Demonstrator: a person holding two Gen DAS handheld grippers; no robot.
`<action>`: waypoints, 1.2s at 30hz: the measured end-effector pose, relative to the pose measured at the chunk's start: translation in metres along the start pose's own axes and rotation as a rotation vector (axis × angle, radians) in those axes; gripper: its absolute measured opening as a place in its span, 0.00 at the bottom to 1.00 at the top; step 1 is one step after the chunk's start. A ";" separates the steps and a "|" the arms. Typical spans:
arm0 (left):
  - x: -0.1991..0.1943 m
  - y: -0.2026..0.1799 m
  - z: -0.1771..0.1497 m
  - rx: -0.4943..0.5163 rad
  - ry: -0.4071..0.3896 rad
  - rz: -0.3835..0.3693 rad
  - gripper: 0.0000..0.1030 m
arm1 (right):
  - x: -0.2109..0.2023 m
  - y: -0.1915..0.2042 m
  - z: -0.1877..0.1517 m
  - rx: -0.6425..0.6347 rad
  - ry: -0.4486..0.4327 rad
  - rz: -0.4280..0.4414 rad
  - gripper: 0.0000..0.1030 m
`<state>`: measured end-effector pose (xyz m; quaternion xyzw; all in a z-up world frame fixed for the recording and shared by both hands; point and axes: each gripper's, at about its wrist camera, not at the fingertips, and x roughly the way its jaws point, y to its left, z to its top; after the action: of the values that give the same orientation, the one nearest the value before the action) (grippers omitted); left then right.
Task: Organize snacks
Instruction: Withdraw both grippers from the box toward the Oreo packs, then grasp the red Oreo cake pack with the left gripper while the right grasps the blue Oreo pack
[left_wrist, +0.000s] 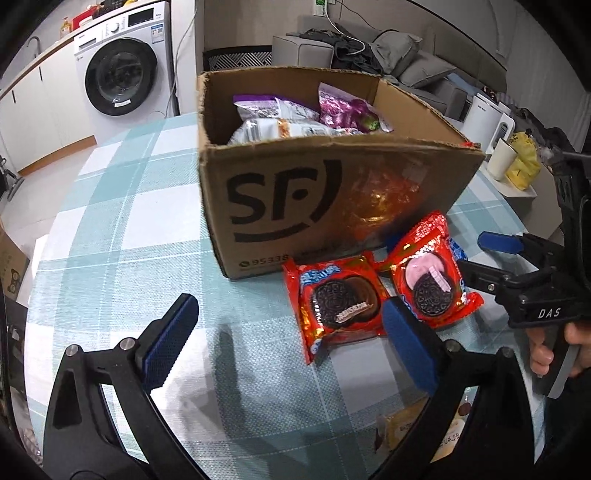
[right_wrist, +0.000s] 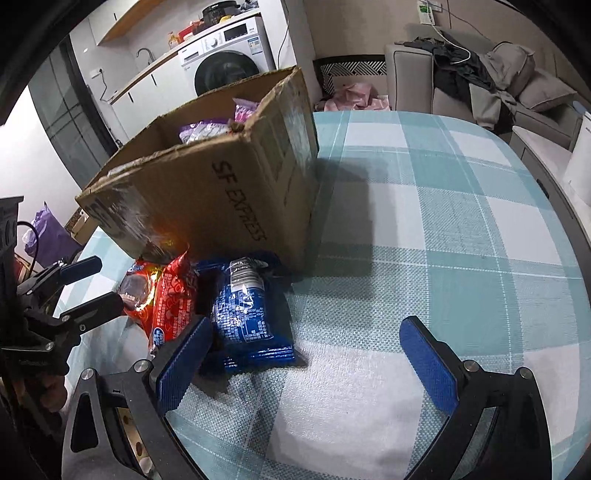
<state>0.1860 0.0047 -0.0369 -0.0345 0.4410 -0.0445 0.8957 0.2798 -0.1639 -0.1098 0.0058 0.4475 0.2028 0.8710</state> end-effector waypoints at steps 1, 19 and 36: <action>0.001 -0.001 0.000 0.000 -0.001 -0.002 0.97 | 0.000 0.001 0.000 -0.002 -0.001 0.002 1.00; 0.026 -0.019 0.004 0.005 0.040 -0.031 0.97 | 0.010 0.012 0.008 -0.064 0.028 0.023 1.00; 0.039 -0.017 0.010 -0.013 0.064 0.016 0.96 | 0.005 0.002 0.005 -0.052 0.032 0.009 0.99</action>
<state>0.2166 -0.0160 -0.0602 -0.0354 0.4700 -0.0357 0.8813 0.2856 -0.1588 -0.1106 -0.0178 0.4559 0.2183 0.8626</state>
